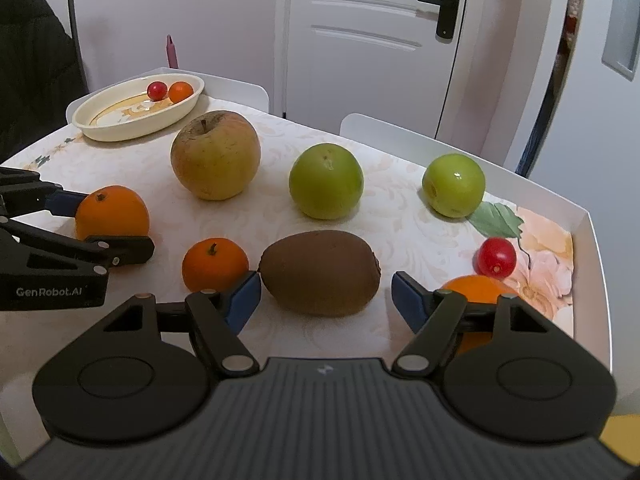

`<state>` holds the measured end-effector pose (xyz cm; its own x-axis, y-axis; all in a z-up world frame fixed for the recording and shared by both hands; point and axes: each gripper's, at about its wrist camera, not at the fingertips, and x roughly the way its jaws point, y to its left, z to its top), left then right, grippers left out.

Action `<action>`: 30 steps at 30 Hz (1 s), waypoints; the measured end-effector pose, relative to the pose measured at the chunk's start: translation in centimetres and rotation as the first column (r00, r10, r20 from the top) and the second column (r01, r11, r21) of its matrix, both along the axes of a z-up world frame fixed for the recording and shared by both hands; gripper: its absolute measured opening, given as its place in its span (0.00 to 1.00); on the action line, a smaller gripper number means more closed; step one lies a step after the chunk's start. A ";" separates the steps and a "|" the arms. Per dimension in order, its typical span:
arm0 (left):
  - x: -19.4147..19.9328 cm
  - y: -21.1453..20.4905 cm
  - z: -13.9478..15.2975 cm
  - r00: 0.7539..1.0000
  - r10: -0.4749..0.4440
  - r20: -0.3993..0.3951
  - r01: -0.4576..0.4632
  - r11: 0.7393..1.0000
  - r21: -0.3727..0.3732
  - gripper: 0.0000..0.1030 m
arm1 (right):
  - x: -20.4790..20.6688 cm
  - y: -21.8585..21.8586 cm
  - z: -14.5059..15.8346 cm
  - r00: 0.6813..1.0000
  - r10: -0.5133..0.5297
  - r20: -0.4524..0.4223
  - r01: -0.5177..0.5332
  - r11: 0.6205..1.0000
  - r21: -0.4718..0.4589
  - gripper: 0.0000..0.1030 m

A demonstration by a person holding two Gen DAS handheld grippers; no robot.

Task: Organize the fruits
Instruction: 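Grasp the large orange with the left tool while the right tool grasps the kiwi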

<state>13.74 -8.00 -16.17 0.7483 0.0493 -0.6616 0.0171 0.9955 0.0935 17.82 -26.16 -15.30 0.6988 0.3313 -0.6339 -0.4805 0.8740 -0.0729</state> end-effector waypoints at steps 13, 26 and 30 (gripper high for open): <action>-0.1 0.1 0.5 1.000 0.003 -0.002 -0.004 1.000 -0.013 0.62 | 0.7 1.1 -0.1 0.999 0.046 0.010 -0.045 0.997 -0.068 0.82; -0.3 0.8 2.2 1.000 0.001 0.023 0.000 1.000 -0.023 0.62 | 0.9 1.3 0.9 1.000 0.025 0.011 -0.025 0.998 -0.051 0.76; -0.5 1.1 3.2 0.999 0.000 0.037 0.001 1.000 -0.028 0.61 | 0.7 1.5 2.2 1.000 0.018 0.022 -0.017 0.999 -0.035 0.76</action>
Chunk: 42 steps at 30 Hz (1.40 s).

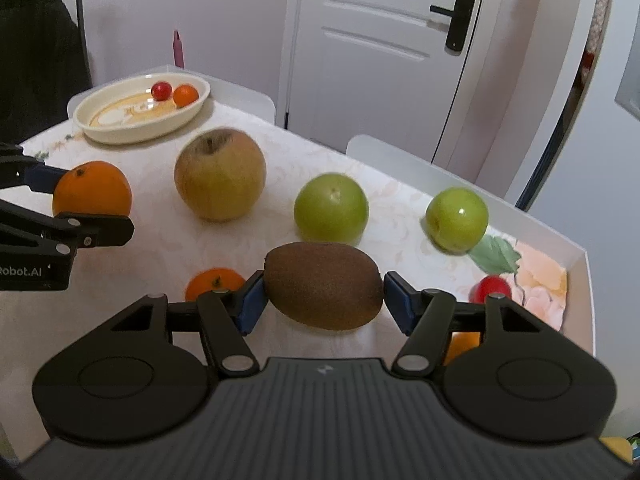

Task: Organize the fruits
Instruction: 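Grasp the large orange with the left tool while the right tool grasps the kiwi, then lower the orange and kiwi into the white bowl and open both tools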

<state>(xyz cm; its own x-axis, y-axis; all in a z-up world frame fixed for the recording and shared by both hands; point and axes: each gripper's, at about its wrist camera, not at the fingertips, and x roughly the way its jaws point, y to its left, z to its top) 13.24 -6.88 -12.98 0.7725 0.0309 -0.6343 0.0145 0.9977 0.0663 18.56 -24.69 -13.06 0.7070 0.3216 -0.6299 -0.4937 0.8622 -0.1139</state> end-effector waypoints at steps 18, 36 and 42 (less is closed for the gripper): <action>-0.2 5.6 7.8 0.996 0.045 0.078 -0.043 0.999 -0.028 0.61 | -1.0 4.7 9.3 0.999 -0.033 -0.007 0.034 0.991 0.132 0.76; 5.6 18.2 9.9 0.998 -0.014 0.069 0.013 1.000 0.017 0.61 | 3.5 17.4 11.5 0.993 -0.101 -0.057 0.111 0.973 0.202 0.76; 8.1 21.5 8.2 0.998 -0.046 0.041 0.045 0.999 0.020 0.61 | 5.4 20.6 10.3 0.987 -0.133 -0.093 0.150 0.967 0.204 0.76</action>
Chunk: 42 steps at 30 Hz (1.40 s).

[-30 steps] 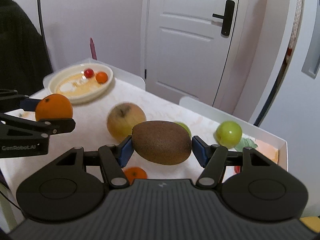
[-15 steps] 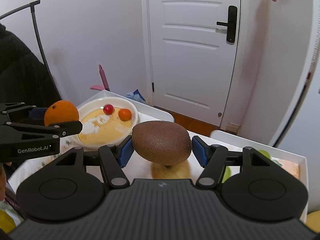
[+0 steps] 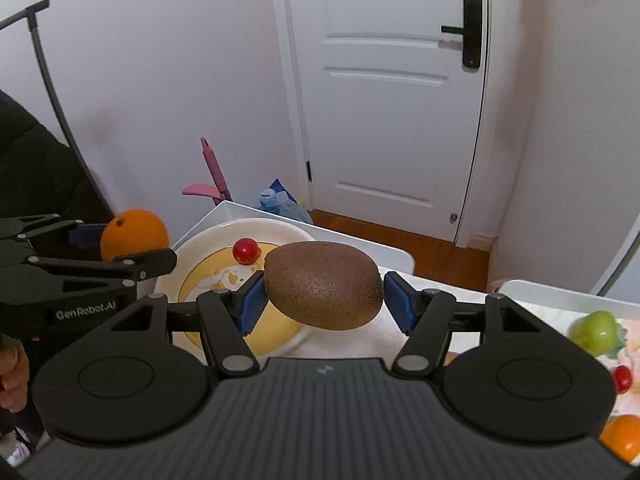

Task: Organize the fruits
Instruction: 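Lower the orange and kiwi into the white bowl and open both tools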

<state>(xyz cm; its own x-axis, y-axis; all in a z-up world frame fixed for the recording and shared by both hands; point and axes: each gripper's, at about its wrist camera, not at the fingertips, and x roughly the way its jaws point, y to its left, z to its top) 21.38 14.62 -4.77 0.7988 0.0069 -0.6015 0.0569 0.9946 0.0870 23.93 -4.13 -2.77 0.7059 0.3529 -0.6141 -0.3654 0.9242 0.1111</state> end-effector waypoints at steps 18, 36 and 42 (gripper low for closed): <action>7.0 3.0 -6.9 0.990 -0.095 -0.108 0.103 0.993 0.064 0.61 | 5.1 4.0 -3.8 0.992 -0.079 -0.094 0.076 0.997 -0.033 0.76; 5.9 3.4 -6.4 0.987 -0.128 -0.097 0.134 0.989 0.056 0.96 | 6.1 4.3 -3.8 0.990 -0.080 -0.113 0.075 0.996 -0.050 0.76; 4.8 4.4 -5.8 0.989 -0.080 -0.123 0.080 0.997 -0.007 0.98 | 6.5 5.1 -4.0 0.992 -0.036 -0.121 0.028 0.997 -0.067 0.76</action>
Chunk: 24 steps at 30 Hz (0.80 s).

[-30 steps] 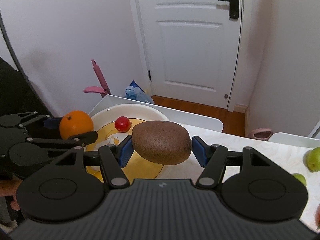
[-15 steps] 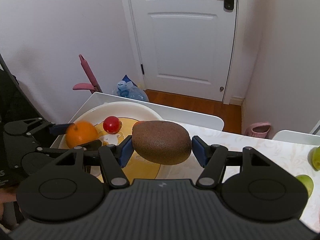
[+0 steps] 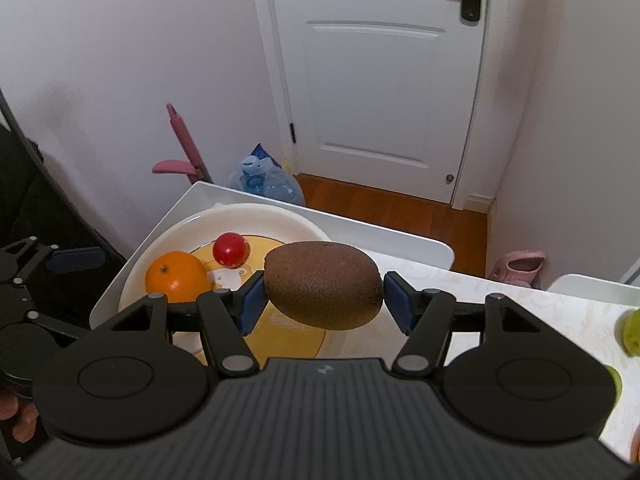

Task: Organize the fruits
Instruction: 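Lower the orange and kiwi into the white bowl and open both tools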

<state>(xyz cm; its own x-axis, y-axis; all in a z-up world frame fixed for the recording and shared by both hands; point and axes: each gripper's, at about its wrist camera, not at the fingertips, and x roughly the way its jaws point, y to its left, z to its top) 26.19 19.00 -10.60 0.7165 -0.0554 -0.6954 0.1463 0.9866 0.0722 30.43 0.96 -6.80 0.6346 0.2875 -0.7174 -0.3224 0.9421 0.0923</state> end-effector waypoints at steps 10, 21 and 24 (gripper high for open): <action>-1.3 0.9 0.3 0.998 0.053 -0.019 -0.053 0.999 -0.003 0.98 | 1.0 2.9 -2.3 0.994 0.103 -0.036 -0.104 0.994 -0.045 0.76; -1.8 1.3 0.3 0.998 0.055 -0.009 -0.055 0.998 0.006 0.98 | 1.4 3.7 -3.7 0.993 0.105 -0.062 -0.106 0.994 -0.024 0.77; -1.8 1.4 0.3 0.999 0.050 -0.014 -0.050 0.999 0.006 0.98 | 1.1 3.4 -3.3 0.994 0.099 -0.043 -0.099 0.995 -0.009 0.88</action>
